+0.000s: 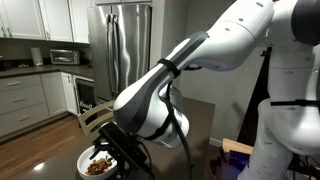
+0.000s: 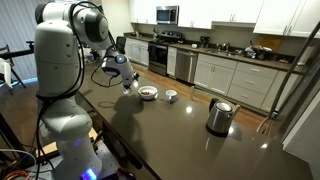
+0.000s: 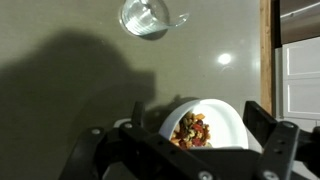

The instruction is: Pick up the small glass cup and pour its contents in the white bowl. Put the small glass cup back on the table.

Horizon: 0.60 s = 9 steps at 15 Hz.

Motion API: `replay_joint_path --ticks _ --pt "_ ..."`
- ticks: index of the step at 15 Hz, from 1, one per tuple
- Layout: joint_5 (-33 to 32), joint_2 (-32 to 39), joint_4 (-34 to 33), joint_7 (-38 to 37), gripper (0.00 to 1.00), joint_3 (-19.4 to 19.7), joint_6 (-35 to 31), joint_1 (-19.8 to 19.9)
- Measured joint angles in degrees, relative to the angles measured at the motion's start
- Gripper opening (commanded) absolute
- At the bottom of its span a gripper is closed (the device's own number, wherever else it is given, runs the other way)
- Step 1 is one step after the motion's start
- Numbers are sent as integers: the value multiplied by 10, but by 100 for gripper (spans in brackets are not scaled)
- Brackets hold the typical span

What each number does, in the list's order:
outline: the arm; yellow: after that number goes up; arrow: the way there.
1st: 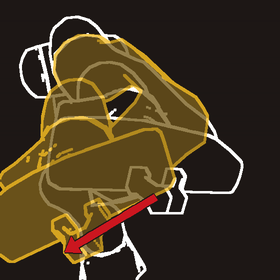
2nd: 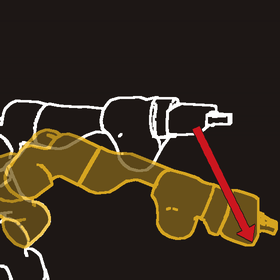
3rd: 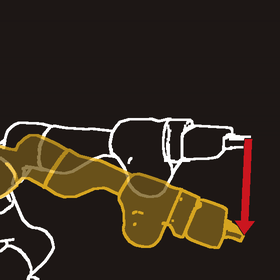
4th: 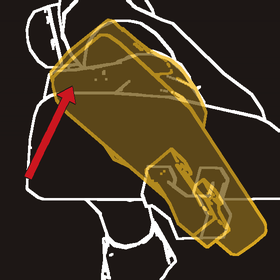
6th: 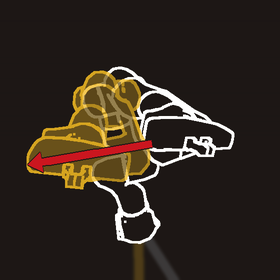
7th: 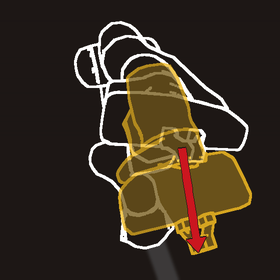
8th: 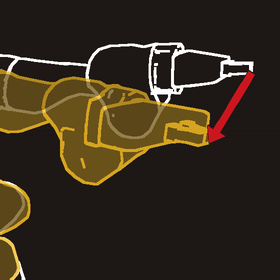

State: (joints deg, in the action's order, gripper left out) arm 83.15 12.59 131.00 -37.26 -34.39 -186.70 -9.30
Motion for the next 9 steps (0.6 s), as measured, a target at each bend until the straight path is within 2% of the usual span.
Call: replay_joint_path --ticks 9 --pt "-82 -75 14 -70 100 25 0 -8"
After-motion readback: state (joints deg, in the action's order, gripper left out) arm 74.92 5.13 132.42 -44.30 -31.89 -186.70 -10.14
